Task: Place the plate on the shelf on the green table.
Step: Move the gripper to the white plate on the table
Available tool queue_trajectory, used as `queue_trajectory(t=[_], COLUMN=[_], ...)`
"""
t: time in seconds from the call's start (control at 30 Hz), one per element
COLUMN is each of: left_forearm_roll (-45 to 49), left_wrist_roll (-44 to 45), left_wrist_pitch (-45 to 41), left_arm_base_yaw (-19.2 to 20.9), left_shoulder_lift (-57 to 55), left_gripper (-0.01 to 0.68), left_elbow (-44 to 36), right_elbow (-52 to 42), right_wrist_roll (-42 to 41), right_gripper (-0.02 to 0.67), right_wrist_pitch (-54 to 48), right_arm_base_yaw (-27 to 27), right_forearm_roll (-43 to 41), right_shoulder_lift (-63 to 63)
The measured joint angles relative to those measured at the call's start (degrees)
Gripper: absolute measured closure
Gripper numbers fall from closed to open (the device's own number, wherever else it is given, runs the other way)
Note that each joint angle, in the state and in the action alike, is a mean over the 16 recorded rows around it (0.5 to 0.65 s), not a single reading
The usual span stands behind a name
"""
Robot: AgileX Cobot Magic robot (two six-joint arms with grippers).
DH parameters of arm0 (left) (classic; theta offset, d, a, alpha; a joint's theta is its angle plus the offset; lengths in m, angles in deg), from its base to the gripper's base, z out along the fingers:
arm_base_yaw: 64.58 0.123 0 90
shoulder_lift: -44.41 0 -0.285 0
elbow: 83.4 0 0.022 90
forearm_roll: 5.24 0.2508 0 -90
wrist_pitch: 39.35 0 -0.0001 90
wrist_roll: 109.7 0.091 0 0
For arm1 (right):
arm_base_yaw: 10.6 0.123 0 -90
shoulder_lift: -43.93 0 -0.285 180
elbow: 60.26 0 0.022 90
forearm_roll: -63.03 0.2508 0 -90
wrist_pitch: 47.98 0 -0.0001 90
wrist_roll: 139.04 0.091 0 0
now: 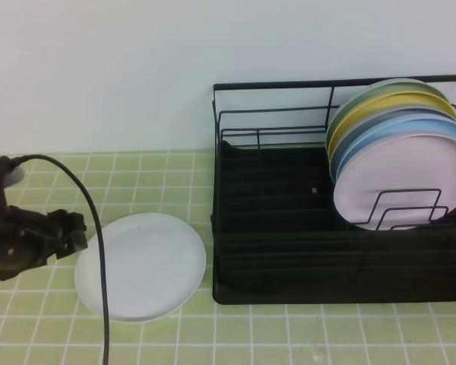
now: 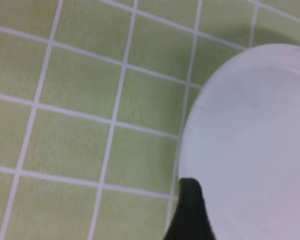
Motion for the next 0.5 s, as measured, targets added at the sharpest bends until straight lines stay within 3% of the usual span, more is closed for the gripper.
queue_trajectory(t=[0.5], left_forearm_roll=[-0.7], left_wrist_roll=[3.5], left_wrist_pitch=[2.5], left_arm_base_yaw=[0.0], left_shoulder_lift=[-13.4], left_gripper=[0.214], left_elbow=[4.3], right_elbow=[0.0], right_wrist_roll=[0.0], right_gripper=[0.651], right_wrist_pitch=[0.0], right_arm_base_yaw=[0.0], right_forearm_roll=[0.1], right_shoulder_lift=[0.0])
